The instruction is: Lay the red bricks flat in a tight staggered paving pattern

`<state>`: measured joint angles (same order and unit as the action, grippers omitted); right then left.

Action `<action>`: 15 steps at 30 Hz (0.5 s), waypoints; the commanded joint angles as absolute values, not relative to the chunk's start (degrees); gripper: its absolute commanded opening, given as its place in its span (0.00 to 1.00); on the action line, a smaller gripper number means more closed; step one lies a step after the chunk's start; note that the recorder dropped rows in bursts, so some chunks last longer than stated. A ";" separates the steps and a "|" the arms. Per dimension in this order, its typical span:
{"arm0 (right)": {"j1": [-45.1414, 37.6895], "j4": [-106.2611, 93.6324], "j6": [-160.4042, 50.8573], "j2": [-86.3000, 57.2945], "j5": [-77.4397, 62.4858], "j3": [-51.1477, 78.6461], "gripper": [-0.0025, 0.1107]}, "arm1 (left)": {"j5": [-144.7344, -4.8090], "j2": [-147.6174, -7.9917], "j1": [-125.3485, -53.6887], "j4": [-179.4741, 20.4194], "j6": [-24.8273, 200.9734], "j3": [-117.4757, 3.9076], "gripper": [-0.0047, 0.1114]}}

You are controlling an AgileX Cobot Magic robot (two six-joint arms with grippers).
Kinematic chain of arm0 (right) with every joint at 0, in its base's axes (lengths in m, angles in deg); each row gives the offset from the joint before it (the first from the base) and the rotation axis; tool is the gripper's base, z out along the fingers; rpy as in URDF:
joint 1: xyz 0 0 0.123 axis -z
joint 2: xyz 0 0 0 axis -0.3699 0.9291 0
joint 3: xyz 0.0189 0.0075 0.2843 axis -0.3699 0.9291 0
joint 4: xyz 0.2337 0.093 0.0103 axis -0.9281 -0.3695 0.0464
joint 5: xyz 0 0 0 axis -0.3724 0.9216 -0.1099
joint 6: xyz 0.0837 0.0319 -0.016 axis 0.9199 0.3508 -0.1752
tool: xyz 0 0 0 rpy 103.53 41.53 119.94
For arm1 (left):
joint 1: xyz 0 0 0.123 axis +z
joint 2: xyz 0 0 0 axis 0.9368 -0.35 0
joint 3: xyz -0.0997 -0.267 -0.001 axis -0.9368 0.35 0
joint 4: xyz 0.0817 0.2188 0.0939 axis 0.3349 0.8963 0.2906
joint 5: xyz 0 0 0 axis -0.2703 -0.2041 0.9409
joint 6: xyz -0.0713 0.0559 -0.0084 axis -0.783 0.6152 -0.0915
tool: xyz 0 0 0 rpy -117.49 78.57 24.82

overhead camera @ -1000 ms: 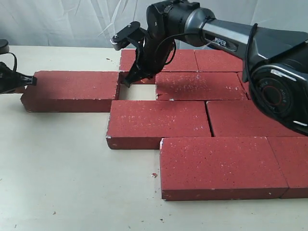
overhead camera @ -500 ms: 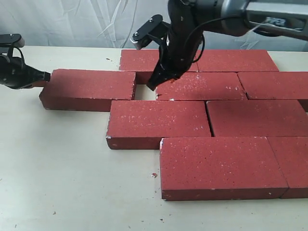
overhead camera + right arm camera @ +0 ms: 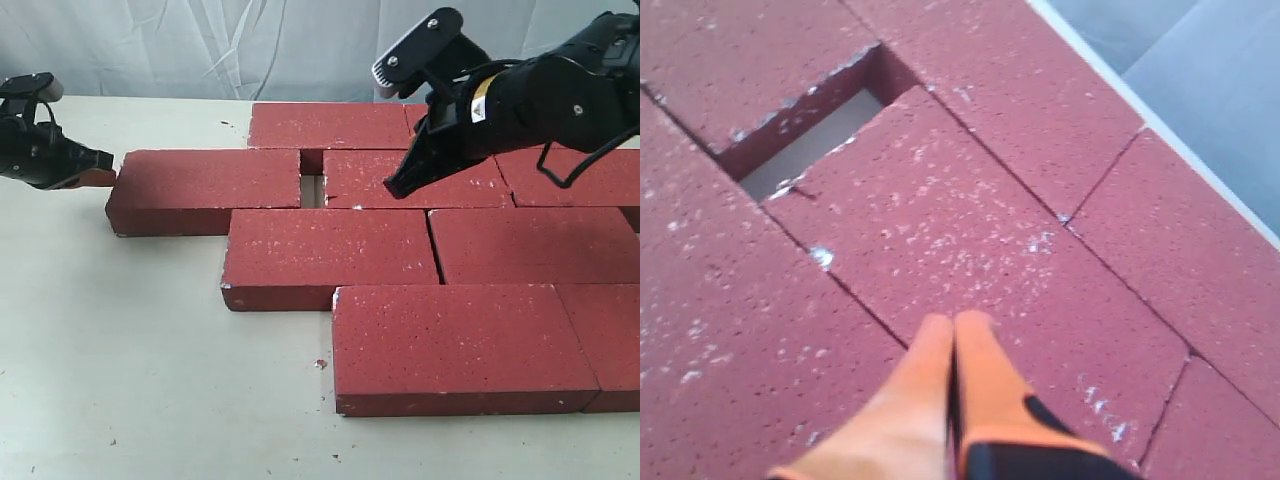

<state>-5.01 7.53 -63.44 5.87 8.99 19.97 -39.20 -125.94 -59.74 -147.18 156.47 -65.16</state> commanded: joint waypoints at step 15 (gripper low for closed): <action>-2.97 8.76 -63.39 5.35 5.63 20.79 0.02 | -47.52 -127.59 -63.28 -142.31 149.05 -65.23 0.04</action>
